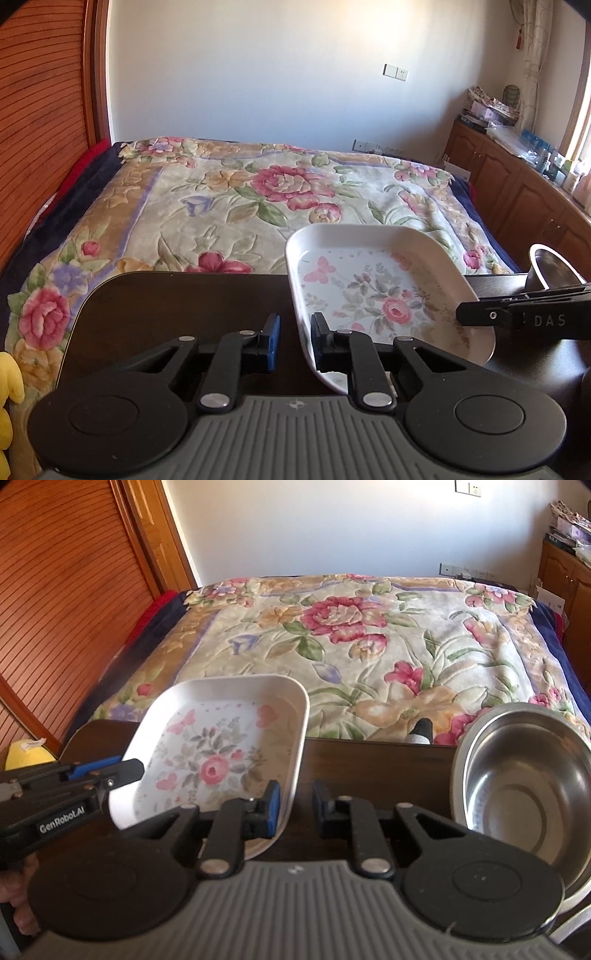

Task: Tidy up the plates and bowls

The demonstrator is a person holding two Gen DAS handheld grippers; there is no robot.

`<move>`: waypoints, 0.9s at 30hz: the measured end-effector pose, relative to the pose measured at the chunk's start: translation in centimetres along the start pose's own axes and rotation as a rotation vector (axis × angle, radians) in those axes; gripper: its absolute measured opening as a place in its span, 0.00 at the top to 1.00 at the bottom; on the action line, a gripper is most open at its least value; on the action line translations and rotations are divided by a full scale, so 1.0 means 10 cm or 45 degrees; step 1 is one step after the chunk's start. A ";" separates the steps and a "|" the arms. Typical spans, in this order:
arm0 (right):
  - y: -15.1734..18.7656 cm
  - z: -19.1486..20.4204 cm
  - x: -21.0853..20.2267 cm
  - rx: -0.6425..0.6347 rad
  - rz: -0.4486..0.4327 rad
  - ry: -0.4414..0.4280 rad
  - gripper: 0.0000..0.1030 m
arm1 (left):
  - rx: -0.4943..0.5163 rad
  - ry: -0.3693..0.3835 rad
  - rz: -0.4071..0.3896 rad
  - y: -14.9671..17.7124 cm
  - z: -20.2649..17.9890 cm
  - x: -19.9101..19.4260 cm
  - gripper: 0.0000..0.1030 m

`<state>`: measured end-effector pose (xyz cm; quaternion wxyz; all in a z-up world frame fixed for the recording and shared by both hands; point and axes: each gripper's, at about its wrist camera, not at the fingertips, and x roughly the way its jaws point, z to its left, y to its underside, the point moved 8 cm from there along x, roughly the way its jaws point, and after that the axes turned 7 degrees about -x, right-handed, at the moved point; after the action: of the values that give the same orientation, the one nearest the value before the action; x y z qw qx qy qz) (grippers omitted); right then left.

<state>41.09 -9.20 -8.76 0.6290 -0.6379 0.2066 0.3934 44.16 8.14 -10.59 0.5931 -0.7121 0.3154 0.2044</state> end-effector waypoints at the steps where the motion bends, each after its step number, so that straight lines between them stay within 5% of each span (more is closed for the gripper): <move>1: -0.01 0.00 0.00 -0.003 0.001 0.002 0.81 | -0.002 0.002 0.001 0.00 -0.01 0.00 0.82; 27: 0.05 0.06 -0.04 -0.027 0.034 -0.028 0.92 | 0.018 0.044 0.035 0.11 -0.02 -0.11 0.90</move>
<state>40.32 -8.73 -8.75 0.6191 -0.6374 0.2038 0.4110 42.59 8.03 -10.64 0.5897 -0.7069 0.3366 0.1980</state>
